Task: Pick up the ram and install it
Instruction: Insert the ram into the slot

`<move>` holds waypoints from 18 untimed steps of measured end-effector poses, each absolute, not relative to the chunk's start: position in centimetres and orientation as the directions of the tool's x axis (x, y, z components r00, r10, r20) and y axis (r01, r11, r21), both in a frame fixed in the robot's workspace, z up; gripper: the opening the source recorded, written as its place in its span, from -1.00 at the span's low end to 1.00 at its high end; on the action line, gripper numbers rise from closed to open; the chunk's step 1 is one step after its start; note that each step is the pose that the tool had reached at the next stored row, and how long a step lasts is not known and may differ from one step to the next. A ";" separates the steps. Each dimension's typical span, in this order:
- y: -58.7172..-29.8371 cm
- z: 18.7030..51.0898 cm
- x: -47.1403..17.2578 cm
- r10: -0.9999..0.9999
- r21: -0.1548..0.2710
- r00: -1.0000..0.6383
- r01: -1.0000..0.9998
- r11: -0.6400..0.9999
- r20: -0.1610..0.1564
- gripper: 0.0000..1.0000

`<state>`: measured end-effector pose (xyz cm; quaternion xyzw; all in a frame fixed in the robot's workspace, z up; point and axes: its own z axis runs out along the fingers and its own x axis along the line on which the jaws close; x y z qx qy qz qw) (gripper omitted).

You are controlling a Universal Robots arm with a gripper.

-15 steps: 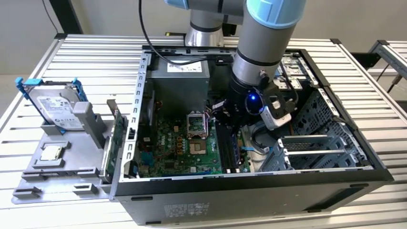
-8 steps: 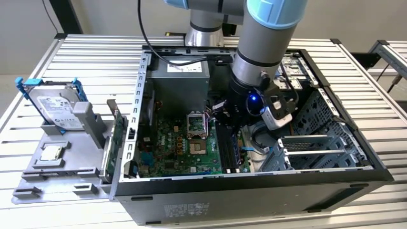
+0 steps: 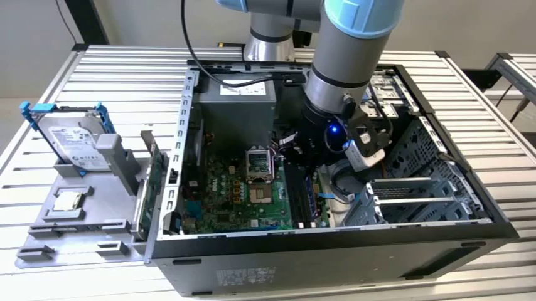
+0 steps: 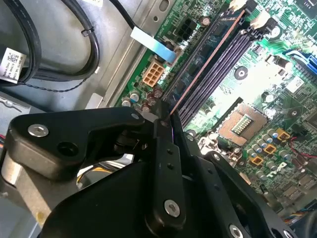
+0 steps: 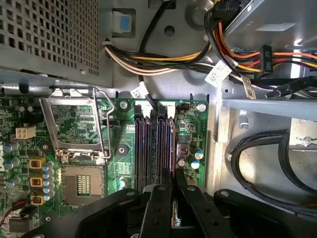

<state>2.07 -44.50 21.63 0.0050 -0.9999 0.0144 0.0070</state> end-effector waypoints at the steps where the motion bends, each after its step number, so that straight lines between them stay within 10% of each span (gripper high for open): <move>1: -44.5 21.6 2.1 -0.010 -0.029 -1.000 -0.010 1.000 0.014 -1.00; 18: -44.5 21.9 2.1 -0.009 -0.033 -1.000 -0.009 0.999 0.014 -1.00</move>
